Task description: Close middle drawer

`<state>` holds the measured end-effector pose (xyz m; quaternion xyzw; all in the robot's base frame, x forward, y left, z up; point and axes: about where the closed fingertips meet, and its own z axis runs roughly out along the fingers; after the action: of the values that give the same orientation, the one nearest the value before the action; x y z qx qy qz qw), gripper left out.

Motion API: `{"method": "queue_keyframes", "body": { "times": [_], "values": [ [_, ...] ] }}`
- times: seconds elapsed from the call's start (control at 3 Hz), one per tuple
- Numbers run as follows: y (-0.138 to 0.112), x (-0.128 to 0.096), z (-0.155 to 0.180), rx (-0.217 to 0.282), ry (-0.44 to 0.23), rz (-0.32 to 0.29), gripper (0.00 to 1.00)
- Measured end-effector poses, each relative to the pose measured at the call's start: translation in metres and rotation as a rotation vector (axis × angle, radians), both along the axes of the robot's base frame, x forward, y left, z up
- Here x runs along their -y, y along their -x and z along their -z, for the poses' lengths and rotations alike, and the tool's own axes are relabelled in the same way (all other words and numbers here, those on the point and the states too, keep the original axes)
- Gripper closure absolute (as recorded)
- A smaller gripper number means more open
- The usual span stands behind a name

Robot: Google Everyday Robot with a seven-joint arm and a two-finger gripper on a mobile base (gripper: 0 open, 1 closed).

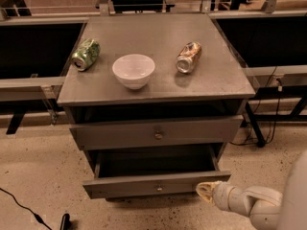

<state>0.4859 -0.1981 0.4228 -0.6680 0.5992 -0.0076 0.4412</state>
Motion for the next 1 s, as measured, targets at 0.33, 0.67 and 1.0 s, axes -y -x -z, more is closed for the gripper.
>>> {"method": "queue_keyframes", "body": {
  "times": [0.33,0.67,1.0],
  "values": [
    [-0.0208,0.0170,0.0166,-0.073,-0.048,0.021,0.99],
    [-0.0189,0.0159,0.0150,-0.079,-0.053,0.033,0.76],
    [-0.0189,0.0156,0.0149,-0.078,-0.052,0.032,0.55]
  ]
}}
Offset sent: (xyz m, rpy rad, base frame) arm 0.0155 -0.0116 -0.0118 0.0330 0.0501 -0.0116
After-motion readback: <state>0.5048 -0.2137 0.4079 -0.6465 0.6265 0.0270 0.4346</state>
